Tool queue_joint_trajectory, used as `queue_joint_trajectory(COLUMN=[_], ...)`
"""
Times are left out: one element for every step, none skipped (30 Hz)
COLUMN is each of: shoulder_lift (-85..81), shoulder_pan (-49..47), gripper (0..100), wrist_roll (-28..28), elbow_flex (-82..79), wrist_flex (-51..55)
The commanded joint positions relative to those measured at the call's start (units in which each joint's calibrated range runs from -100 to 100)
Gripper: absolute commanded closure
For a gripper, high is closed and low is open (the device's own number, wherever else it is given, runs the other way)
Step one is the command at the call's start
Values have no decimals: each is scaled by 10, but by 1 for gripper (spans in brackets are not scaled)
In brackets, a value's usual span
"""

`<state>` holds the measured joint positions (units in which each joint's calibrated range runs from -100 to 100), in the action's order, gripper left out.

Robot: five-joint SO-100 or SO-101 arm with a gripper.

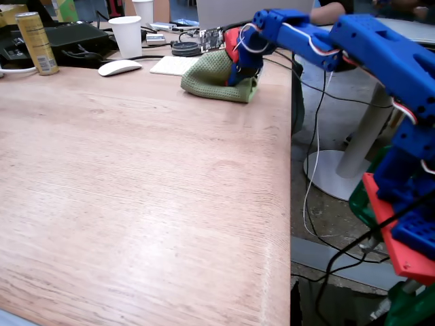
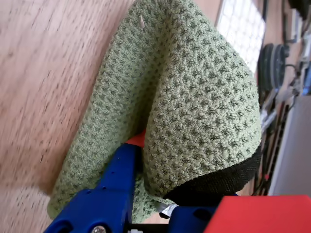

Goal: Clean the table

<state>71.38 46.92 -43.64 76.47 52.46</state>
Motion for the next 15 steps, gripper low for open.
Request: queue_joint_trajectory(shoulder_lift=[-148,-203,-262,-326,-395,-465,-533,-599,-661,-725,-782,-832,-876,-919,-960], shoulder_pan=[30,30,28,28,28,28,25,11,8,5,-24,-82,-129,-165,-209], gripper=[100,100,100,100,100,100,100,100,100,100,100,100,100,100,100], wrist_roll=[1,1,1,1,0,-4,-5,-5,-5,-5,-5,0,0,1,1], elbow_flex=[-62,-104,-154,-216,-281,-346,-410,-473,-537,-602,-665,-722,-774,-826,-878], wrist_flex=[140,172,192,200,200,195,196,199,200,200,200,200,200,200,200])
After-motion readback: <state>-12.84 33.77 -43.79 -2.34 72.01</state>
